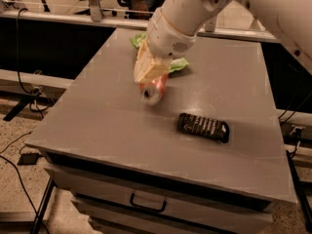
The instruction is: Place coke can upright
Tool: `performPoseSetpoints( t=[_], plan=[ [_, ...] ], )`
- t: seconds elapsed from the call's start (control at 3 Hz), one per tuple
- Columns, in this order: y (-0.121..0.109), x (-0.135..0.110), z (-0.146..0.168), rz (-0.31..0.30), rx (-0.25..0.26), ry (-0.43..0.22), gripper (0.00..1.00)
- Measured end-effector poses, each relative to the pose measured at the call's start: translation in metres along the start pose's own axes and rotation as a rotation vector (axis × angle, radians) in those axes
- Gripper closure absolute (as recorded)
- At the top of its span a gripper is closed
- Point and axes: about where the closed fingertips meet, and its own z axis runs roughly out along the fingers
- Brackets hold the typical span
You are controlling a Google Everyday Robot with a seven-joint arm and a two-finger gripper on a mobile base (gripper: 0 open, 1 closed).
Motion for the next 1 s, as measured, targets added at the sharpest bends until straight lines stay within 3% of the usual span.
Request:
performPoseSetpoints(
  t=[0.67,1.0],
  plan=[
    [-0.0052,-0.013,-0.0109,-0.005,0.018,-0.038,0.98],
    [-0.0052,-0.0145,-0.0102,-0.007,0.017,-0.038,0.75]
  ],
)
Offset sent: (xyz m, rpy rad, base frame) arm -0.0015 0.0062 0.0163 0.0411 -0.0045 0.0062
